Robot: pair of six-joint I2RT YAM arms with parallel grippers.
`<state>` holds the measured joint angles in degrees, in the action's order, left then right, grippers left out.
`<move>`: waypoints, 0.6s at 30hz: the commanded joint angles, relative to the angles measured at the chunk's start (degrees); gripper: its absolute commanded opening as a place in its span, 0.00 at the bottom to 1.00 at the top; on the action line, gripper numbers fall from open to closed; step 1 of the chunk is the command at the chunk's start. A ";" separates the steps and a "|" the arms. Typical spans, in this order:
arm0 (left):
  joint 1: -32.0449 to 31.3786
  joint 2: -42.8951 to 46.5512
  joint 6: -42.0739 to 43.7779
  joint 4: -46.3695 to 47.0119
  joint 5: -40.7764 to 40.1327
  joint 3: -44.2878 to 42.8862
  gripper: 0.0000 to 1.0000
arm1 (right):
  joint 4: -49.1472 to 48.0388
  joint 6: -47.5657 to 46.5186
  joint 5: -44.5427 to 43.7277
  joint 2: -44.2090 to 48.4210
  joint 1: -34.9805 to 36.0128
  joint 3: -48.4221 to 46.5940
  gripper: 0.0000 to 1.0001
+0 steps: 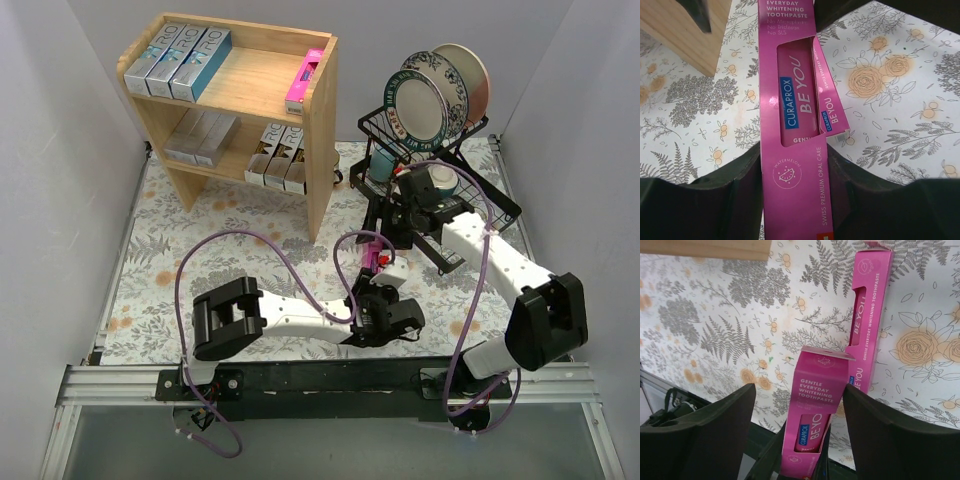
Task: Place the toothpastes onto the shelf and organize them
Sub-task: Pick up the toothpaste from the center of the board.
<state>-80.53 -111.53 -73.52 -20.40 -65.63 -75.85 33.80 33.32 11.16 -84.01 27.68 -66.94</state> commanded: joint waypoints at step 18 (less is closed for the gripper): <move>3.71 24.68 4.07 -8.33 20.27 -1.39 0.09 | -7.60 -11.43 -27.41 30.73 -13.27 -2.86 0.92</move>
<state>-79.20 -92.51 -73.19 -25.36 -48.03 -73.93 29.63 26.79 -5.15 -58.65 14.59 -69.76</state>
